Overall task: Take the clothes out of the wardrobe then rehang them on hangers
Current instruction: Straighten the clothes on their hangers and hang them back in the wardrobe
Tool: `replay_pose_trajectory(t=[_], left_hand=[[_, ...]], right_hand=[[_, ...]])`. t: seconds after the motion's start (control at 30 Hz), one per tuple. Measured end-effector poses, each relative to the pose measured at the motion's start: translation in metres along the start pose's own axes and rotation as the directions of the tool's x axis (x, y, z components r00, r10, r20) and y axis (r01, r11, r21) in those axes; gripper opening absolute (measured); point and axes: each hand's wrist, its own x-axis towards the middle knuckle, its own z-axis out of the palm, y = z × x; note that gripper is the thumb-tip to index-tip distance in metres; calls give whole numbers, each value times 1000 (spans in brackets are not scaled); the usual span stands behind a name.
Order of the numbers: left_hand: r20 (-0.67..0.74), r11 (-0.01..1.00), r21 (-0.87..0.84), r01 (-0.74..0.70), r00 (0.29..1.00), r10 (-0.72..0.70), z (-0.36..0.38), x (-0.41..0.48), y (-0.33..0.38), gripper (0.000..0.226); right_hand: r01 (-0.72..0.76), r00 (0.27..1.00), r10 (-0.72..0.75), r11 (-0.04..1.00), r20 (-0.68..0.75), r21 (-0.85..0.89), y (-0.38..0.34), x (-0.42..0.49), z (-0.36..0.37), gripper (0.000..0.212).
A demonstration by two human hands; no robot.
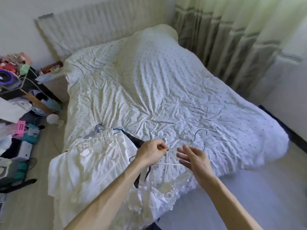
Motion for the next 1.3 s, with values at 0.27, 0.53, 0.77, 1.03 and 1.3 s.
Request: replay_pose_trajectory(t=[0.27, 0.53, 0.77, 1.03, 1.3], left_hand=[[223, 929, 6, -369, 907, 358, 65, 6, 180, 4], [535, 784, -309, -538, 584, 611, 123, 4, 333, 11], [624, 607, -490, -626, 234, 745, 164, 0, 453, 22], [791, 470, -496, -730, -156, 592, 207, -59, 523, 25], [780, 507, -612, -607, -361, 510, 257, -133, 532, 18]], right_hand=[[280, 865, -122, 922, -486, 268, -51, -57, -138, 25], [515, 484, -382, 852, -787, -97, -106, -135, -255, 20], [261, 499, -422, 906, -756, -334, -108, -185, -301, 22], [-131, 362, -235, 945, -902, -299, -71, -221, -309, 22], [-243, 60, -174, 952, -983, -183, -51, -284, -300, 21]])
